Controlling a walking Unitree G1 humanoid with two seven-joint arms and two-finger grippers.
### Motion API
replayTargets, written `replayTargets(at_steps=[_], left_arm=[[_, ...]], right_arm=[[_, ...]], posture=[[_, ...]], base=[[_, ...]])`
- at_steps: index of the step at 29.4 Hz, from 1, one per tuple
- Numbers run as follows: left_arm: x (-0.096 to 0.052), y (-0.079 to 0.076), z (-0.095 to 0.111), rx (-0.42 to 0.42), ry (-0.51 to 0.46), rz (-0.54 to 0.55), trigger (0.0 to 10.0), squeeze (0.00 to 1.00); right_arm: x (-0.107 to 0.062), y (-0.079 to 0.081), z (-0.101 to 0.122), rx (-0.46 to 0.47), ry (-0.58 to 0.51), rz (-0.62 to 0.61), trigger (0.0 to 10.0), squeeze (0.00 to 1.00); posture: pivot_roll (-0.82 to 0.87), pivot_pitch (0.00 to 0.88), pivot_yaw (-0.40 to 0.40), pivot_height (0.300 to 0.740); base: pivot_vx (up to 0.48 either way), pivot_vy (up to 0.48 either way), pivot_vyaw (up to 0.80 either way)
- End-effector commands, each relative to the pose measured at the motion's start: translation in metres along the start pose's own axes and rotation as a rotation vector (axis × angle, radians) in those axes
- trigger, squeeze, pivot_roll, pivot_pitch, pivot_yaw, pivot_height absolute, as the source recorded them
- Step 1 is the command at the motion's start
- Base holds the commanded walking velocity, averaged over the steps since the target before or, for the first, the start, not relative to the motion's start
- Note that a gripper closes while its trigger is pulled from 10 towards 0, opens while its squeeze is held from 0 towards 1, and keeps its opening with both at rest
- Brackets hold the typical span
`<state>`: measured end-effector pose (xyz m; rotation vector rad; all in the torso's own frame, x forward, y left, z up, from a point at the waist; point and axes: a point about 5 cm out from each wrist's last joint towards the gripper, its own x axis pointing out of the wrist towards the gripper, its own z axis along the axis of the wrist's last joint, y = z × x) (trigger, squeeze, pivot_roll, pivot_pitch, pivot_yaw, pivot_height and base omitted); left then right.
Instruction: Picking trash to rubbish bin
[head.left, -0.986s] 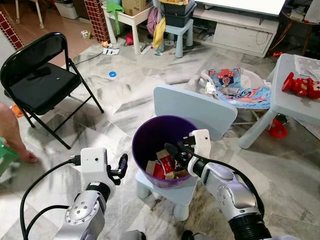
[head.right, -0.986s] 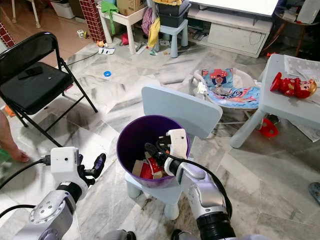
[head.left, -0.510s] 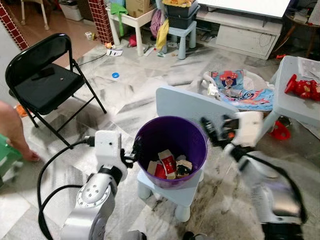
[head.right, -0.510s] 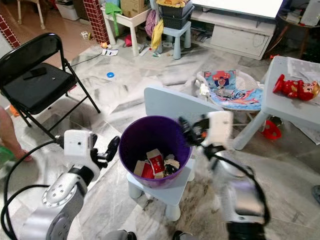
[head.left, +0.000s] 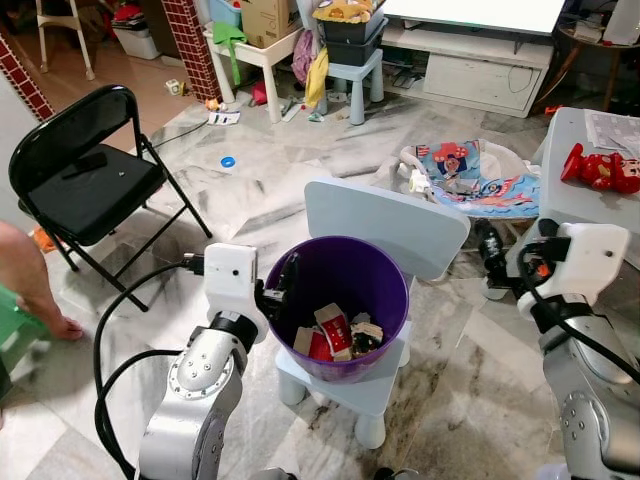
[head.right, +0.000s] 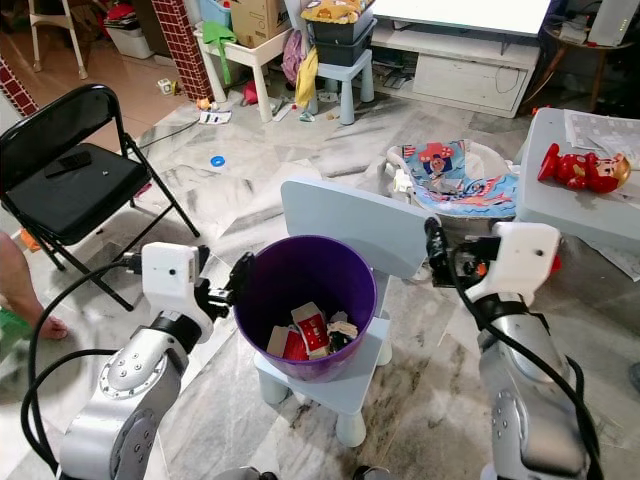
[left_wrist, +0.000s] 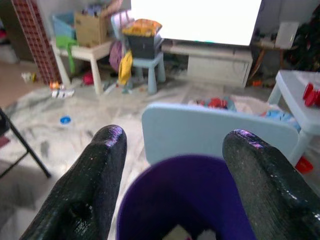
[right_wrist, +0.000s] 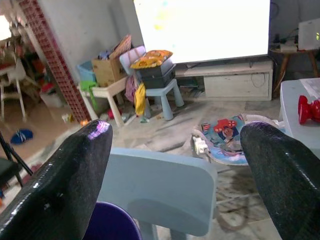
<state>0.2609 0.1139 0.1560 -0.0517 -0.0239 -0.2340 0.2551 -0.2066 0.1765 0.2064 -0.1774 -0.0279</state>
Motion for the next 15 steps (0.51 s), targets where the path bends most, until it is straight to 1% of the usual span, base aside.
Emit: replayTargets(at_steps=[1,4,5,7,8,15], left_arm=[[0.0005,0.0030,0.0003,0.019,-0.013,0.012,10.0,0.00],[0.0005,0.0033,0.0000,0.007,-0.015,0.010,10.0,0.00],[0.0006,0.0036,-0.0005,0.003,-0.014,0.011,10.0,0.00],[0.0004,0.0035,-0.0017,-0.003,-0.015,0.010,10.0,0.00],[0.0004,0.0034,-0.0018,-0.005,-0.015,0.009,10.0,0.00],[0.0016,0.0009,-0.0014,-0.025,-0.023,-0.011,10.0,0.00]], right_arm=[[-0.0027,0.0017,0.0049,0.015,-0.015,-0.004,10.0,0.21],[-0.0023,0.0021,0.0030,0.008,0.005,-0.007,10.0,0.20],[-0.0014,0.0025,0.0027,0.000,0.013,-0.002,10.0,0.20],[-0.0011,0.0030,0.0021,0.001,0.021,0.001,10.0,0.12],[-0.0010,0.0031,0.0018,0.000,0.023,0.002,10.0,0.11],[-0.0014,0.0053,0.0012,-0.010,0.032,0.016,10.0,0.11]], posture=[[0.00,0.096,0.057,0.740],[0.01,0.095,0.053,0.740],[0.01,0.096,0.053,0.740],[0.01,0.095,0.052,0.740],[0.01,0.094,0.051,0.740],[0.01,0.094,0.051,0.740]], base=[[0.000,0.000,0.00],[0.000,0.000,0.00],[0.000,0.000,-0.78],[0.000,0.000,-0.78],[0.000,0.000,-0.79],[0.000,0.000,-0.79]])
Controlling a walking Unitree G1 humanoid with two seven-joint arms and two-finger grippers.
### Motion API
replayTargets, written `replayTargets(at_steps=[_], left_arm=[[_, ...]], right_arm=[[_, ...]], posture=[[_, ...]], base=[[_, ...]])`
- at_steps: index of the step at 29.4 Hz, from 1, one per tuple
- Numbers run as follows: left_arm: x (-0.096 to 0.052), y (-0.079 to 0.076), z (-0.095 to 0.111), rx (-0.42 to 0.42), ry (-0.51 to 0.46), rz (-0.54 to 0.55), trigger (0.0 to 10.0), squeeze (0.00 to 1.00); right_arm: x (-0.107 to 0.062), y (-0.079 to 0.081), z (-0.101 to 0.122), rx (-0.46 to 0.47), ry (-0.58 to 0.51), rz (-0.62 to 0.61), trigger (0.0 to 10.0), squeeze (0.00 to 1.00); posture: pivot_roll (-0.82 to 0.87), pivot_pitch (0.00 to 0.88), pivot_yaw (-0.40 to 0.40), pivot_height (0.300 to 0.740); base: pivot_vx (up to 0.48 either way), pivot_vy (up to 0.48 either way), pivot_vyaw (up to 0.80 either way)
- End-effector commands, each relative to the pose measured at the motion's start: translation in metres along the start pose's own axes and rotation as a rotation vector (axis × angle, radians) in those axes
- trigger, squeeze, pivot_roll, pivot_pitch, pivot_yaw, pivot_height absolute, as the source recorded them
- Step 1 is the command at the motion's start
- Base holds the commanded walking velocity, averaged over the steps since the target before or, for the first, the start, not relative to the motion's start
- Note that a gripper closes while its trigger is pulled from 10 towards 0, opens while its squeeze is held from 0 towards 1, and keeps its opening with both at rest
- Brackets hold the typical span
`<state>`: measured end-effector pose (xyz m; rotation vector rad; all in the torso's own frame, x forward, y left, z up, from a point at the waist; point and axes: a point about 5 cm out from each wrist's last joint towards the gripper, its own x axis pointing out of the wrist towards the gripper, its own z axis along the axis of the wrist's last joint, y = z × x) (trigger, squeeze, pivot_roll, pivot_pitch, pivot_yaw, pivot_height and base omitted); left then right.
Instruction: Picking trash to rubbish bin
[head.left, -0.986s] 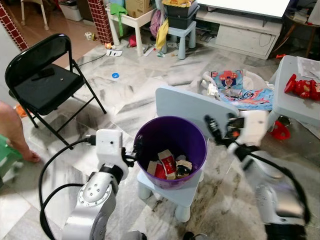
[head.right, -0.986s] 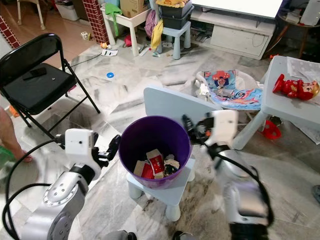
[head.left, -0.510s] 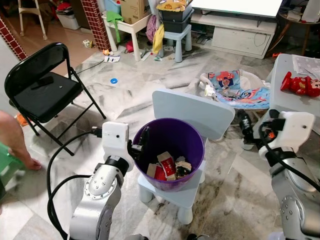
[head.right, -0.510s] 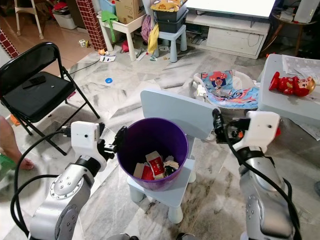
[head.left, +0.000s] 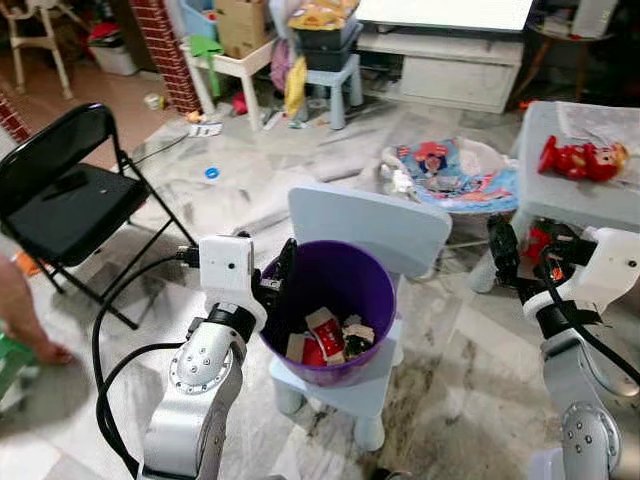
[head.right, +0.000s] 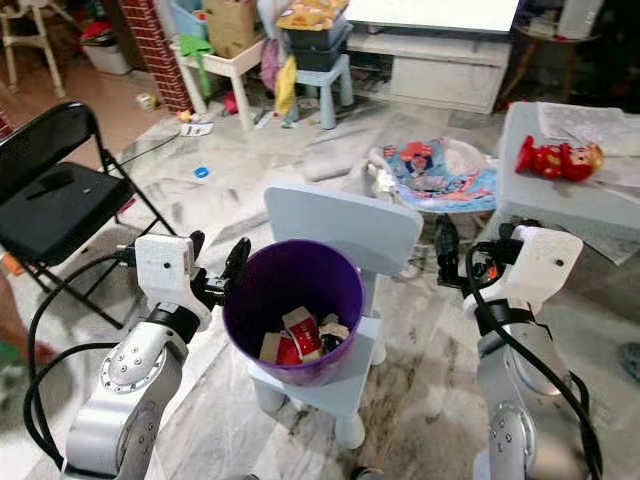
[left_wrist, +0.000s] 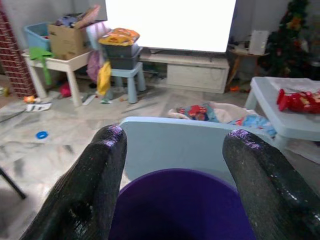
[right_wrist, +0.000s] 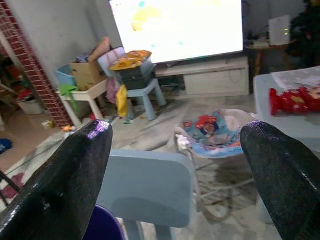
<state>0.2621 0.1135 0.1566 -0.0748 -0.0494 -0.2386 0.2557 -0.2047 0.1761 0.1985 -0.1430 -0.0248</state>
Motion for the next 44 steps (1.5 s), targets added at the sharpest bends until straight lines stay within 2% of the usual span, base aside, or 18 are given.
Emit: replayTargets(at_steps=[1,11,29,44], left_arm=[[0.0005,0.0008,-0.0022,-0.010,0.007,-0.011,10.0,0.00],[0.0016,-0.0026,-0.0021,-0.046,0.008,-0.035,10.0,0.00],[0.0002,-0.0069,-0.0056,-0.088,0.026,-0.057,10.0,0.00],[-0.0007,-0.0050,-0.0094,-0.098,0.042,-0.040,10.0,0.00]], right_arm=[[-0.0019,0.0038,0.0020,-0.003,-0.001,0.018,10.0,0.11],[-0.0020,0.0029,0.0020,-0.014,0.009,0.022,10.0,0.08],[-0.0022,0.0032,0.0031,-0.032,0.021,0.040,10.0,0.08],[-0.0019,0.0031,0.0038,-0.039,0.029,0.045,10.0,0.08]], posture=[[0.01,0.094,0.052,0.740],[0.00,0.096,0.048,0.740],[-0.01,0.109,0.036,0.740],[-0.01,0.114,0.028,0.740]], base=[[0.000,0.000,-0.79],[0.000,0.000,-0.77],[0.000,0.000,0.00],[0.000,0.285,0.00]])
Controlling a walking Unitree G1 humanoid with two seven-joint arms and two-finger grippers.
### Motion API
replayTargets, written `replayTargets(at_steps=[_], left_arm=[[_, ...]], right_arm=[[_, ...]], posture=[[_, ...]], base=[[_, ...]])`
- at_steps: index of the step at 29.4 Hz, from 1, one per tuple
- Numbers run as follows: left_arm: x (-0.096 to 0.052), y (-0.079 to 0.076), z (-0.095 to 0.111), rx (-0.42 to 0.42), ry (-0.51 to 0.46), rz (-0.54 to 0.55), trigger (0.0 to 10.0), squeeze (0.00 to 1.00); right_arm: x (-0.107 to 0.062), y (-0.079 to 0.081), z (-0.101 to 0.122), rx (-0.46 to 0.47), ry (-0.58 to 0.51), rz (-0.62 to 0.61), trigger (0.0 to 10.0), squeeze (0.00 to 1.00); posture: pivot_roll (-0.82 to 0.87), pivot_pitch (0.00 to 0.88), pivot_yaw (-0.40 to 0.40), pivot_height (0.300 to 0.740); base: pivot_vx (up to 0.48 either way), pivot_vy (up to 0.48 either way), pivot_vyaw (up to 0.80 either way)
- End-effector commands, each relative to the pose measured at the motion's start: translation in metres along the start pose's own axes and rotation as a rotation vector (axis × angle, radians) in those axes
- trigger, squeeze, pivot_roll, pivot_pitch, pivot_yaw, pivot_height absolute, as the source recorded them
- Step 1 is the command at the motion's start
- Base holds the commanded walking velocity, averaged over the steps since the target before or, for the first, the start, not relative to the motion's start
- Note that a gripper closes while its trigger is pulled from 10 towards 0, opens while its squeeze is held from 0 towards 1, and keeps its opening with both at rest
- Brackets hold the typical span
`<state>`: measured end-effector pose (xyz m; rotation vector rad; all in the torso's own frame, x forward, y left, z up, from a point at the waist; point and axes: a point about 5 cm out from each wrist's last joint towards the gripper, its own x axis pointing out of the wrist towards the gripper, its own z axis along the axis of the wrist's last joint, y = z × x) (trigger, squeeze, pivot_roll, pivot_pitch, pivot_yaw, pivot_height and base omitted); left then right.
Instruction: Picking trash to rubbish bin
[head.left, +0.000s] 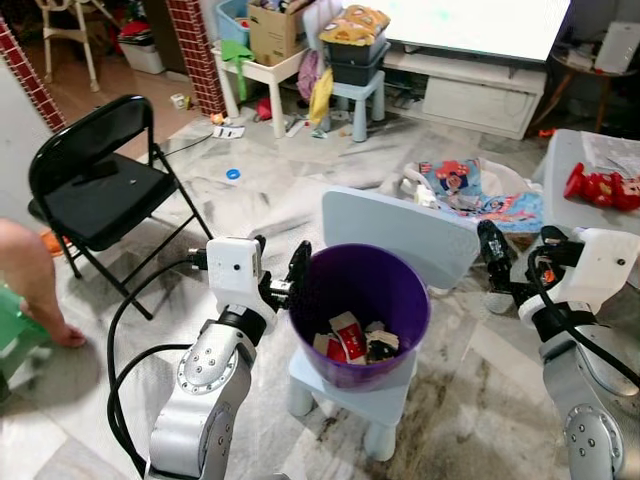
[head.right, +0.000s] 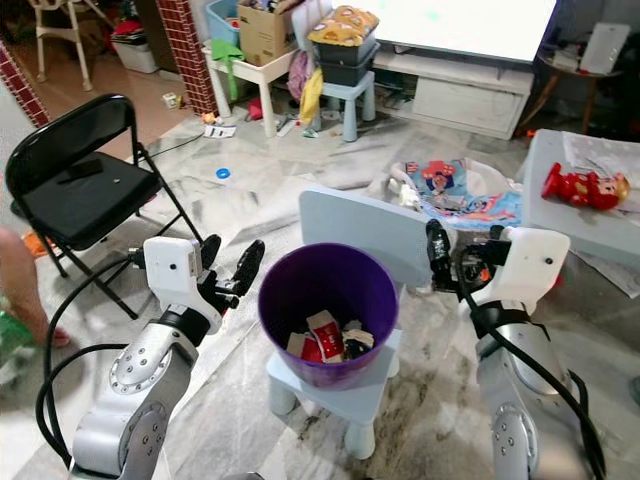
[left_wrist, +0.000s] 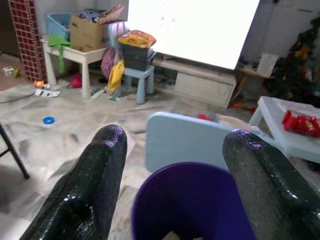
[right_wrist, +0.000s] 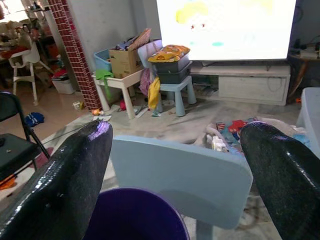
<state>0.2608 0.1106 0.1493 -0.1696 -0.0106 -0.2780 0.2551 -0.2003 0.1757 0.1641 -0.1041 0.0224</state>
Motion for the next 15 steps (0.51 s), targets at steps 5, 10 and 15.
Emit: replayTargets(at_steps=[5,10,15], left_arm=[[0.0003,-0.0021,-0.0028,0.003,0.017,-0.001,10.0,0.00],[0.0008,-0.0011,-0.0035,0.004,0.019,0.001,10.0,0.00],[0.0013,-0.0008,-0.0037,0.004,0.020,0.005,10.0,0.00]], right_arm=[[-0.0008,-0.0012,0.0052,-0.009,-0.014,0.000,10.0,0.08],[-0.0001,-0.0013,0.0056,-0.010,-0.015,0.000,10.0,0.08],[0.0005,-0.0017,0.0059,-0.012,-0.016,-0.001,10.0,0.08]], posture=[[-0.01,0.113,0.027,0.740],[-0.02,0.111,0.028,0.740],[-0.02,0.109,0.028,0.740]], base=[[0.000,0.319,0.00],[0.000,0.319,0.00],[0.000,0.327,0.00]])
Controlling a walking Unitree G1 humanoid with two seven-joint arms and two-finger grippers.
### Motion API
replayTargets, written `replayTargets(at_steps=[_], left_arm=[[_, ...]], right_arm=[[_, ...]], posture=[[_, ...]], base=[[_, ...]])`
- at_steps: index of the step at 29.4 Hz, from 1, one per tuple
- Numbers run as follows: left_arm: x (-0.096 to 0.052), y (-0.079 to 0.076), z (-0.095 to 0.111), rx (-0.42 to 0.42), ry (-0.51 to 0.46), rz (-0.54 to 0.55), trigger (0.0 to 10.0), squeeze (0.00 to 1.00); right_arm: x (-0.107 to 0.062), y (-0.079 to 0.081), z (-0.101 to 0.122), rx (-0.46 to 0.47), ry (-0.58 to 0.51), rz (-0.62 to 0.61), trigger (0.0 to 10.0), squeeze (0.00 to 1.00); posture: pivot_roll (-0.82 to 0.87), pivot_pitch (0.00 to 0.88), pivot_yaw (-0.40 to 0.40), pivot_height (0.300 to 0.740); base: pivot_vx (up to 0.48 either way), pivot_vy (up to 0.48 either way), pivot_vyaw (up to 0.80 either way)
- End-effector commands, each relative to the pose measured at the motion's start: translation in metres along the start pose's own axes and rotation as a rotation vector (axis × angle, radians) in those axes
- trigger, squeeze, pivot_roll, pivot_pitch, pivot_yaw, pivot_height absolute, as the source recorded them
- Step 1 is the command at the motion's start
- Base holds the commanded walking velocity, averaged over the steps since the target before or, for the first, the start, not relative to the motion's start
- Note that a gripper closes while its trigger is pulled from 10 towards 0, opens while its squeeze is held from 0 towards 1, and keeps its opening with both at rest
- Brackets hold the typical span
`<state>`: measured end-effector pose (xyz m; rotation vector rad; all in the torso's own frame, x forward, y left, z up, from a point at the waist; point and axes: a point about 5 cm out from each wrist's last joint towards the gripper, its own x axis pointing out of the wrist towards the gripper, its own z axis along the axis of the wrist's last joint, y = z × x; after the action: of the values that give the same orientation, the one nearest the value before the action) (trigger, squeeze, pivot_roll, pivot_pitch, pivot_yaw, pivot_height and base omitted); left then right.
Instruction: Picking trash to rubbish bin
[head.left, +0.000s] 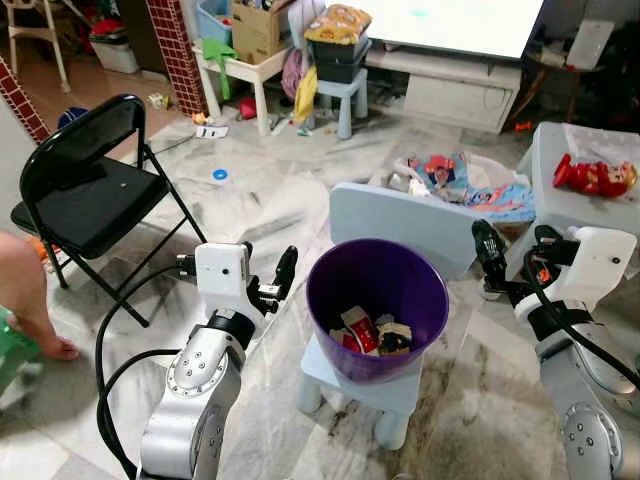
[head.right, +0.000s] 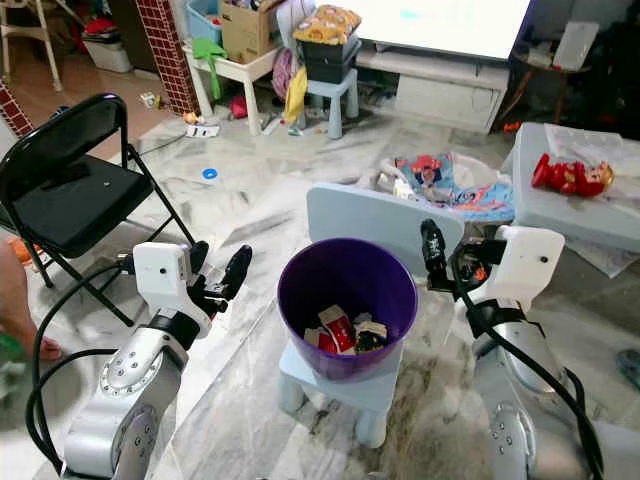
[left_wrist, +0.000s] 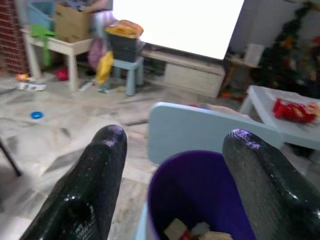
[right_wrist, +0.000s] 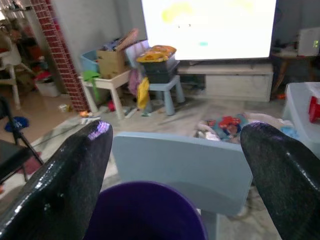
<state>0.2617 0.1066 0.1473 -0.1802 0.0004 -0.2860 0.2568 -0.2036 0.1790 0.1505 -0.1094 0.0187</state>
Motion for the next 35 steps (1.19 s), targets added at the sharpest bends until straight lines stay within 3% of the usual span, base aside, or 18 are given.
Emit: replayTargets(at_steps=[1,27,35], left_arm=[[-0.0006,0.0025,-0.0011,0.016,0.010,0.012,10.0,0.00],[0.0024,0.0035,-0.0017,0.019,0.007,0.016,10.0,0.00],[0.0050,0.0045,-0.0014,0.013,0.002,0.019,10.0,0.00]], right_arm=[[-0.0015,0.0009,0.0024,0.002,-0.011,0.001,10.0,0.08],[0.0016,-0.0006,0.0040,-0.008,-0.018,-0.002,10.0,0.08],[0.0029,-0.0026,0.0072,-0.015,-0.028,-0.006,10.0,0.02]], posture=[[-0.02,0.109,0.028,0.740],[-0.02,0.093,0.025,0.740],[-0.02,0.084,0.024,0.740]], base=[[0.000,0.334,0.00],[0.000,0.328,0.00],[0.000,0.329,0.00]])
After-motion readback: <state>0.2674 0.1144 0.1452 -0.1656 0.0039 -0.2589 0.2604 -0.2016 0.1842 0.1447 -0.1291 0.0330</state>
